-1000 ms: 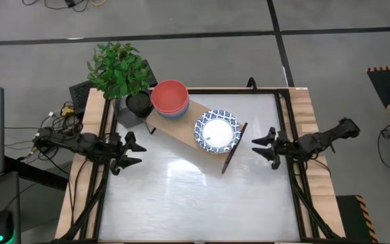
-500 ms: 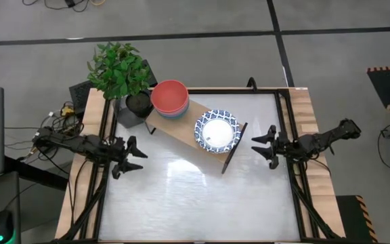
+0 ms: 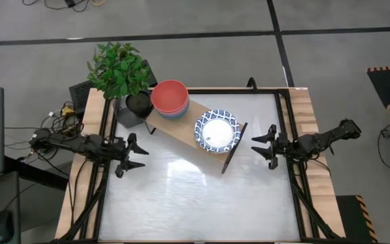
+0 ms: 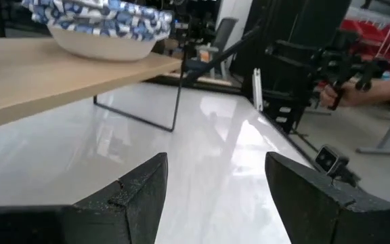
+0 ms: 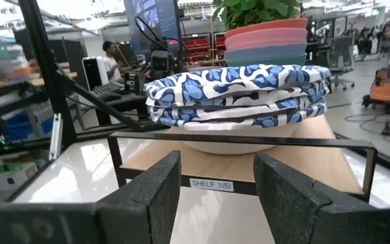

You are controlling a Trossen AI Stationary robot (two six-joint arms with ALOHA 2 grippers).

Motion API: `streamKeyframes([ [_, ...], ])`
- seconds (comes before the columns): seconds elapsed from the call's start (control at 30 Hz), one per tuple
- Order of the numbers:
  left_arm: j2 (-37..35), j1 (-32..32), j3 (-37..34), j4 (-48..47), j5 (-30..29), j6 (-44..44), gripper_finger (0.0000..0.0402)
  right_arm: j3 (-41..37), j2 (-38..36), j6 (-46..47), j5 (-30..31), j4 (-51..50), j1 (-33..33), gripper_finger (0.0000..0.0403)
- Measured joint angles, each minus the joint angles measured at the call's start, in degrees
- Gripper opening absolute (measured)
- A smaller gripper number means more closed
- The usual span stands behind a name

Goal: Place and stack bowls onto a shelf
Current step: Return to Home Position

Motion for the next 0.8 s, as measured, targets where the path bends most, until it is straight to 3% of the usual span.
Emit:
streamKeyframes([
  [0.33,6.58,0.3,-0.02,0.01,-0.28,-4.38,0.0234,-0.02,0.0,-1.44,0.02,-0.02,0.0,0.021],
  [0.5,7.42,0.29,-0.01,1.29,-4.62,-5.72,0.0234,-0.02,0.0,-1.08,0.02,-0.02,0.0,0.021],
  [0.7,1.28,0.3,1.97,1.57,-4.26,-3.46,0.0234,-0.02,0.0,-0.74,0.02,-0.02,0.0,0.021],
  [0.8,-2.76,0.3,2.71,-3.29,-4.44,-2.15,0.0234,-0.02,-0.01,-1.49,0.02,-0.04,0.0,0.021],
])
